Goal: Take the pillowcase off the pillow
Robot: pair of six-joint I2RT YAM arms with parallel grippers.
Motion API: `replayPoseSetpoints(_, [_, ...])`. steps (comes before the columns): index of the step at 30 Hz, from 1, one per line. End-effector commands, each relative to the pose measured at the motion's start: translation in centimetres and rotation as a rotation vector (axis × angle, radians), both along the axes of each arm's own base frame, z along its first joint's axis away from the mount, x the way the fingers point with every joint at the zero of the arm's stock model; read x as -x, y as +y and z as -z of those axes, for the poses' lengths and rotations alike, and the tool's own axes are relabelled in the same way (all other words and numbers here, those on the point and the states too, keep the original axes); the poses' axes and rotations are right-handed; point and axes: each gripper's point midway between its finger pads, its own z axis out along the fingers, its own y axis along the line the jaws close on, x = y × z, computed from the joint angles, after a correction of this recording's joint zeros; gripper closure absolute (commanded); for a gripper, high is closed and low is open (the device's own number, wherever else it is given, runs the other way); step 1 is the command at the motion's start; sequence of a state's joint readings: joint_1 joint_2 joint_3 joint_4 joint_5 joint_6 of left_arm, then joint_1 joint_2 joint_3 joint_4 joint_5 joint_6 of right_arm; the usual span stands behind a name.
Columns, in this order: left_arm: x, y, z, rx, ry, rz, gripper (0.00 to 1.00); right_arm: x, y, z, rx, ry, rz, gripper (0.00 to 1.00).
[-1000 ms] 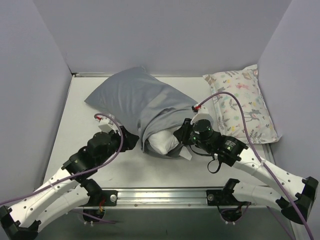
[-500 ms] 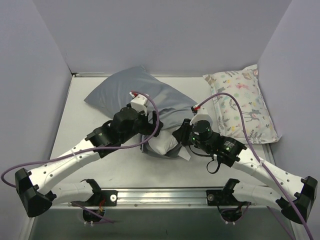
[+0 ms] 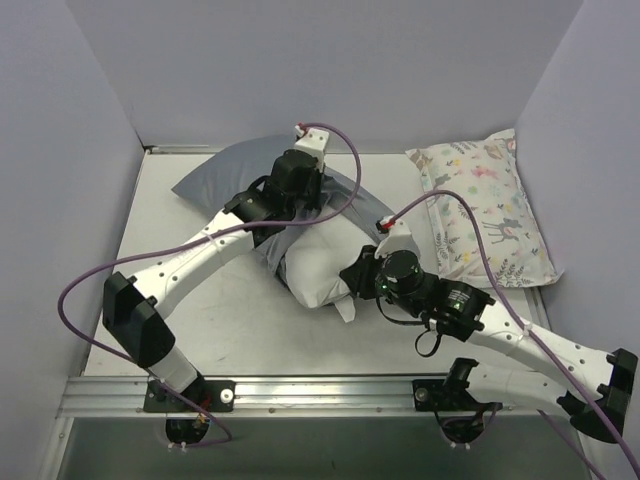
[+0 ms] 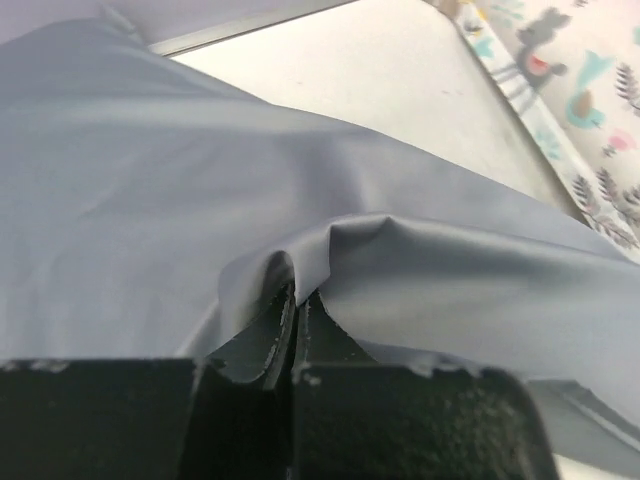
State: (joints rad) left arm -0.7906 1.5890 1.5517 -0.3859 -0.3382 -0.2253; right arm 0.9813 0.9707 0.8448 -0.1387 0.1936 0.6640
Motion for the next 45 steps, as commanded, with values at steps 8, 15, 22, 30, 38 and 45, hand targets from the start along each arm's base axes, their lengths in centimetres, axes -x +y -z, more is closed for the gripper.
replayPoseSetpoints(8, [-9.6, 11.7, 2.6, 0.071, 0.024, -0.439, 1.0, 1.3, -0.1, -6.3, -0.122, -0.157, -0.034, 1.0])
replayPoseSetpoints(15, [-3.5, 7.5, 3.1, 0.127, 0.048, -0.222, 0.99, -1.0, 0.8, -9.5, -0.082, -0.176, -0.038, 1.0])
replayPoseSetpoints(22, [2.5, 6.9, -1.1, 0.179, -0.028, -0.078, 0.4, -2.3, 1.0, -11.5, -0.105, -0.122, -0.093, 1.0])
replayPoseSetpoints(30, [9.1, 7.5, -9.3, 0.197, -0.19, 0.045, 0.08, -2.3, 1.6, -11.2, -0.103, -0.091, -0.125, 1.0])
replayPoseSetpoints(38, [16.4, 6.3, -10.4, 0.14, -0.287, 0.226, 0.06, -2.8, 2.4, -13.2, -0.123, -0.089, -0.149, 1.0])
replayPoseSetpoints(45, [19.5, 3.1, -7.4, -0.071, -0.398, 0.322, 0.03, -3.0, 3.2, -14.3, -0.16, -0.058, -0.168, 1.0])
